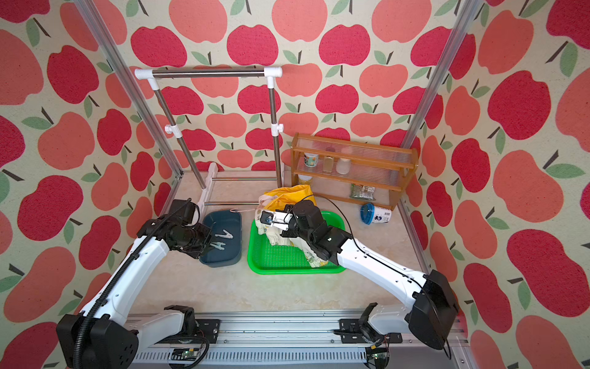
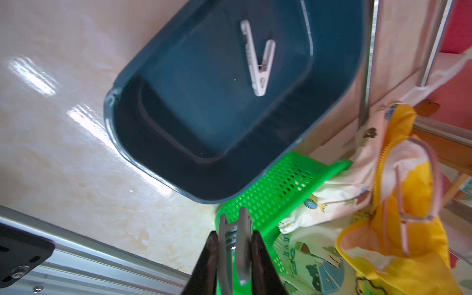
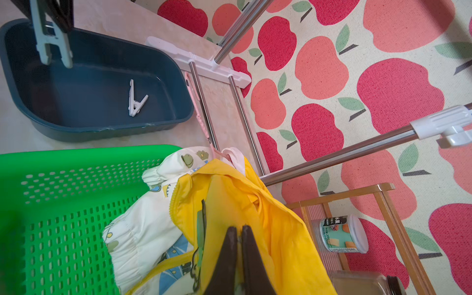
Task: Remove the clothespins securing jackets to the hanger
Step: Place the clothespin in the storage box, then adjust the hanger in the basket.
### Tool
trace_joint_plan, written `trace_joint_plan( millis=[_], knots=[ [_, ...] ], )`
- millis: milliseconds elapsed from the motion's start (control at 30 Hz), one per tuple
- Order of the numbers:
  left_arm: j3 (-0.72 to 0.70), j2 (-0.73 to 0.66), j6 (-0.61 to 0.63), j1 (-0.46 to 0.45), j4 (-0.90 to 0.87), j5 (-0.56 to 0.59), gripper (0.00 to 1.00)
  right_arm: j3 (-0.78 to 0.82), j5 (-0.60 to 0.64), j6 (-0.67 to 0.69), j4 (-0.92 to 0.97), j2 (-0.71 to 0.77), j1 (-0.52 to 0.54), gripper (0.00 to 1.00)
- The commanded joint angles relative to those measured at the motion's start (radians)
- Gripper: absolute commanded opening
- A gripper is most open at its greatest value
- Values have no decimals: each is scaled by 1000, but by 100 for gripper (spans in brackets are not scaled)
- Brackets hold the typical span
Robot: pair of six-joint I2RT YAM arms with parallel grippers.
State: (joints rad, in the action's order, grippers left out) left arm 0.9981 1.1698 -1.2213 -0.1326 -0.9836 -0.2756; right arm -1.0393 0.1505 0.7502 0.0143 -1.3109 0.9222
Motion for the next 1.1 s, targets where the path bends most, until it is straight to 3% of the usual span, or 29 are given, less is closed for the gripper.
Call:
trace_joint_plan(
  millis=[0, 100, 267, 367, 433, 833, 967, 1067],
  knots=[
    [-24, 27, -68, -16, 12, 61, 0, -12, 14, -14, 21, 24, -15, 0],
    [-20, 70, -63, -34, 16, 85, 2, -11, 15, -18, 28, 27, -16, 0],
    [-6, 114, -49, -47, 38, 108, 51, -14, 15, -25, 40, 30, -16, 0],
    [8, 113, -35, -48, 37, 145, 55, -12, 11, -35, 45, 36, -16, 0],
    [8, 109, -34, -47, 39, 147, 65, -10, 5, -44, 46, 40, -18, 0],
    [40, 87, -18, -48, 42, 141, 71, -4, 17, -57, 63, 54, -19, 0],
    [153, 82, 23, -71, 25, 162, 72, -4, 27, -60, 74, 59, -19, 0],
    [251, 67, 71, -143, 31, 242, 73, -5, 24, -87, 84, 76, -21, 0]
  ],
)
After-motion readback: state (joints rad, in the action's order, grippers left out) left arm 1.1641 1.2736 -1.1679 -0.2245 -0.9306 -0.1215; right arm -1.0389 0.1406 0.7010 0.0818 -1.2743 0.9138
